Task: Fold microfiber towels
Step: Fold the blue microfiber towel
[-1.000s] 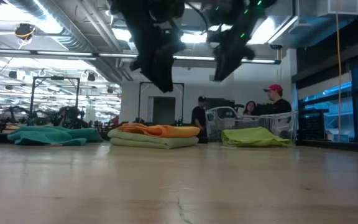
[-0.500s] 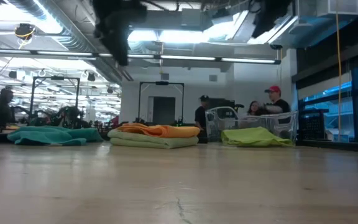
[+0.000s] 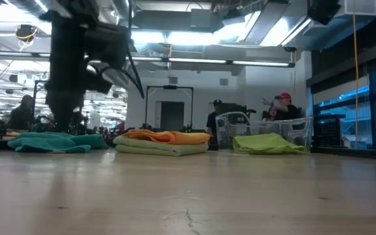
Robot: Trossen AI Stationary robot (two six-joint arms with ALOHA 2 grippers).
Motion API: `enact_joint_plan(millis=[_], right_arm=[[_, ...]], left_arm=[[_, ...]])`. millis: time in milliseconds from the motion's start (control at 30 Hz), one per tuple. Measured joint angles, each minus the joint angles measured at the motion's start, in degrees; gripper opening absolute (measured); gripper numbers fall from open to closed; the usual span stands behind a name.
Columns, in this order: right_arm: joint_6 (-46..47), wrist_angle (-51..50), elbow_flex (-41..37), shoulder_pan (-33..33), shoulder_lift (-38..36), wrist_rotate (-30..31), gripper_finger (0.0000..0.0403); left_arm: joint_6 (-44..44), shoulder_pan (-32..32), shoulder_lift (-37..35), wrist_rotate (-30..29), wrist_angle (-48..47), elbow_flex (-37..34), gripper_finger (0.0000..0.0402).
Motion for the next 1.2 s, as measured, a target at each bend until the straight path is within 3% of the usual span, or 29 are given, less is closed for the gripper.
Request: enact_joint_plan(millis=[200,400,567,900,1000,1100,1200], right_arm=[[2.70,0.10,-4.13,2.07,-7.39,0.05,0.0147],[4.17,0.34,-6.37,2.15,-11.64,2.32,0.0147],[5.44,0.41,-6.76,2.15,-13.06,5.10,0.0147],[5.44,0.42,-6.76,2.15,-13.16,5.14,0.0147],[5.39,0.43,-6.76,2.15,-13.16,5.14,0.0147],[5.43,0.46,-6.76,2.15,-13.16,5.14,0.0147],[5.42,0.46,-6.76,2.15,-13.16,5.13,0.0147]], left_arm=[[0.07,-0.24,0.00,5.63,10.40,-6.70,0.0101],[0.42,-0.27,-0.02,10.63,11.27,-9.37,0.0101],[0.16,0.06,-0.20,8.79,11.36,-10.30,0.0101],[0.44,0.34,-0.22,5.17,11.84,-12.38,0.0097],[1.52,0.84,-0.24,7.32,12.27,-12.51,0.0071],[0.90,1.50,-0.24,11.22,14.15,-12.59,0.0016],[0.49,1.42,-0.26,14.03,15.74,-12.28,0.0005]])
